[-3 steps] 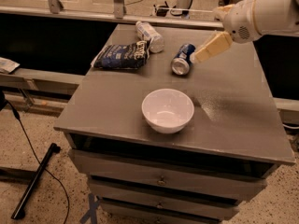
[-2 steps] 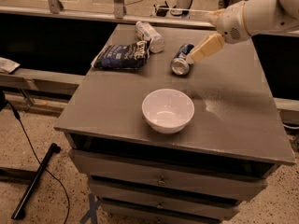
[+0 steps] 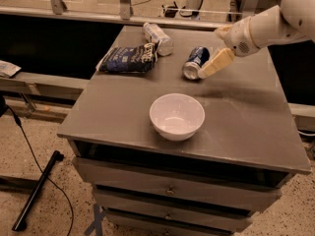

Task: Move pepsi can near white bowl

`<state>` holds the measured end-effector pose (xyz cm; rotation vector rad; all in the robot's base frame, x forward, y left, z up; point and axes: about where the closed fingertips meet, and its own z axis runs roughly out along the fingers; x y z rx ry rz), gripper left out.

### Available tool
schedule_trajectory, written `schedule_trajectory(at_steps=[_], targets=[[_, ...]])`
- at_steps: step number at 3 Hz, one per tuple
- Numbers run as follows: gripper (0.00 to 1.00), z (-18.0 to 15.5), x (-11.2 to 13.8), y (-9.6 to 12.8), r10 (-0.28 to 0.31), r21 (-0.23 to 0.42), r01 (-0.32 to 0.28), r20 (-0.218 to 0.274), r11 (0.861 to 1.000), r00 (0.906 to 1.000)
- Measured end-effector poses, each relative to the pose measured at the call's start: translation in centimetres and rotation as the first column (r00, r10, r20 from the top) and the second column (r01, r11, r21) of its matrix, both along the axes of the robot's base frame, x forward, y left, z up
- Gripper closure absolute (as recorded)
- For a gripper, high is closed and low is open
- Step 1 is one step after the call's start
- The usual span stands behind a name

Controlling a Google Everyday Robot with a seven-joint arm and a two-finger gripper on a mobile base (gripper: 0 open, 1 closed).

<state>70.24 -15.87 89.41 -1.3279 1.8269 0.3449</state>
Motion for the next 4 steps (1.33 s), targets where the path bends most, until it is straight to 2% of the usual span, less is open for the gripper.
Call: schedule_trajectory(at_steps=[1, 3, 4], targets=[[0.00, -1.8, 0.5, -0.4, -0.018, -0.026, 0.018, -0.017, 1.000, 0.9997], [0.02, -4.5, 2.0, 1.2, -0.024, -0.042, 0.022, -0.041, 0.999, 0.9989], [0.23, -5.1, 2.7, 2.3, -0.015, -0.036, 0.013, -0.051, 0.999, 0.9986]])
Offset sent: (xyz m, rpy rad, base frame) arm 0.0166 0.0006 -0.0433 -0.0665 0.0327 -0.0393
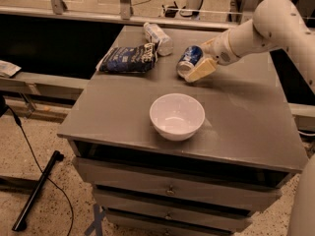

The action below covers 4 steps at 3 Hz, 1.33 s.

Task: Move pepsi can near white bowl

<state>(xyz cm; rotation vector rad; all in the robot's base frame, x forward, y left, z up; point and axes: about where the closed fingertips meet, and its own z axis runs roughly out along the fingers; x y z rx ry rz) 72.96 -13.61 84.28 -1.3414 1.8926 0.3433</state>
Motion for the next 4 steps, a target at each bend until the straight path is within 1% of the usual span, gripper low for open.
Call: schedule_trajectory(at_steps=[1, 2, 3, 4], targets=[[0.54, -0.1, 0.2, 1.4, 0.025, 0.022, -0.025, -0.023, 0.999, 0.9994], [0.78, 0.8, -0.5, 2.5, 0.066, 0.047, -0.064, -0.038, 0.997, 0.9971], [0.99, 4.4, -3.6, 2.9, 0.127, 0.044, -0.125, -0.038, 0.991, 0.9912], [1.00, 8.8, -7.7, 0.4, 0.117, -0.006, -0.117, 0.008, 0.993, 0.9931]])
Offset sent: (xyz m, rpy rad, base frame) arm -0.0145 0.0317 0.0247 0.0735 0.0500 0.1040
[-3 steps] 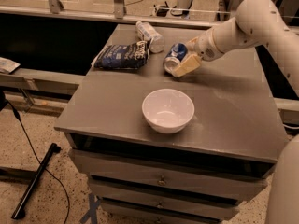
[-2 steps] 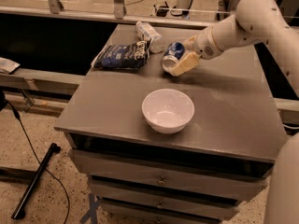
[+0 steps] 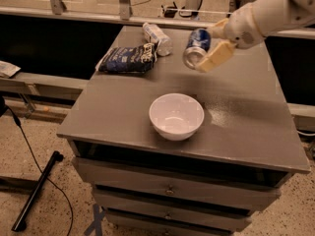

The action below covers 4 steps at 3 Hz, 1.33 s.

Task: Move pepsi can near white bowl

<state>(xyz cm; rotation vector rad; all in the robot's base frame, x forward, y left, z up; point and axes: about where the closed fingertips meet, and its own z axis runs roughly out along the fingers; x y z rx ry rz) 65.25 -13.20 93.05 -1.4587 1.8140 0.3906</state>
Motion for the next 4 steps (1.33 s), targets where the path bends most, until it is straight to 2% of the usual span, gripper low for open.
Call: schedule_trajectory(at_steps=[1, 2, 3, 4], targets=[[1.00, 3.8, -7.1, -5.4, -0.051, -0.038, 0.053, 0.041, 0.998, 0.9978], [1.00, 5.9, -12.1, -11.0, -0.115, -0.048, 0.118, 0.069, 0.992, 0.9910], [1.00, 5.9, -12.1, -11.0, -0.115, -0.048, 0.118, 0.069, 0.992, 0.9910], [1.00, 4.7, -15.1, -12.0, -0.118, -0.004, 0.118, 0.038, 0.993, 0.9922]])
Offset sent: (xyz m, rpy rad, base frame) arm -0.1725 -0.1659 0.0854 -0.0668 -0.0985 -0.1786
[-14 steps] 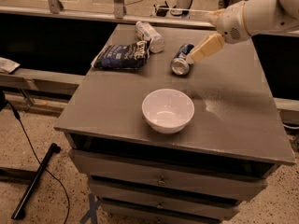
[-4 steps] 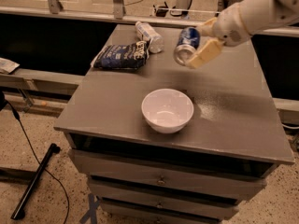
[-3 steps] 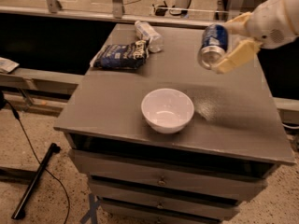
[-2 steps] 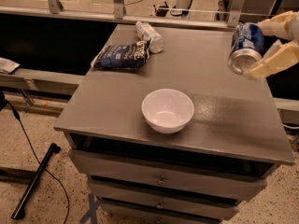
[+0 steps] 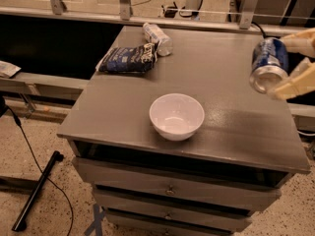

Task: Move pepsi can near white bowl

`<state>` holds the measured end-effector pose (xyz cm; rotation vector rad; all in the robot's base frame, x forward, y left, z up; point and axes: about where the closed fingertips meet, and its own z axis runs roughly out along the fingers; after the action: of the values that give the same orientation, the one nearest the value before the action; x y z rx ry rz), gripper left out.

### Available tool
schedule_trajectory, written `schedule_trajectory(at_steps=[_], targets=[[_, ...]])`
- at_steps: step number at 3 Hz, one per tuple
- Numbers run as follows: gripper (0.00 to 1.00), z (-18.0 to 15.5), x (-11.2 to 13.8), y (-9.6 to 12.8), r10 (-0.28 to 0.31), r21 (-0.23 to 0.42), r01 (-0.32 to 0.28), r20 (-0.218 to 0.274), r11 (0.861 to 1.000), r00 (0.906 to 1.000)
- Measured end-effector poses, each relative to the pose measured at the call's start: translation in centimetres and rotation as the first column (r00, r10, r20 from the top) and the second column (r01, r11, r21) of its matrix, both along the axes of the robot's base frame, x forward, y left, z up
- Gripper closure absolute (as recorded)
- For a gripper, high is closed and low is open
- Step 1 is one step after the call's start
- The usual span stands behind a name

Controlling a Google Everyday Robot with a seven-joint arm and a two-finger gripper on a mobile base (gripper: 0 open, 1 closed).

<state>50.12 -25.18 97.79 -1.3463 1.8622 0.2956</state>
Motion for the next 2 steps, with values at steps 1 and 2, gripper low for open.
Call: schedule_trajectory(at_steps=[1, 2], targets=[[1.00, -2.48, -5.78, 0.03, 0.017, 0.055, -0.014, -0.057, 0.998, 0.9982], [1.00, -3.19, -6.30, 0.02, 0.013, 0.055, -0.009, -0.070, 0.998, 0.9975]])
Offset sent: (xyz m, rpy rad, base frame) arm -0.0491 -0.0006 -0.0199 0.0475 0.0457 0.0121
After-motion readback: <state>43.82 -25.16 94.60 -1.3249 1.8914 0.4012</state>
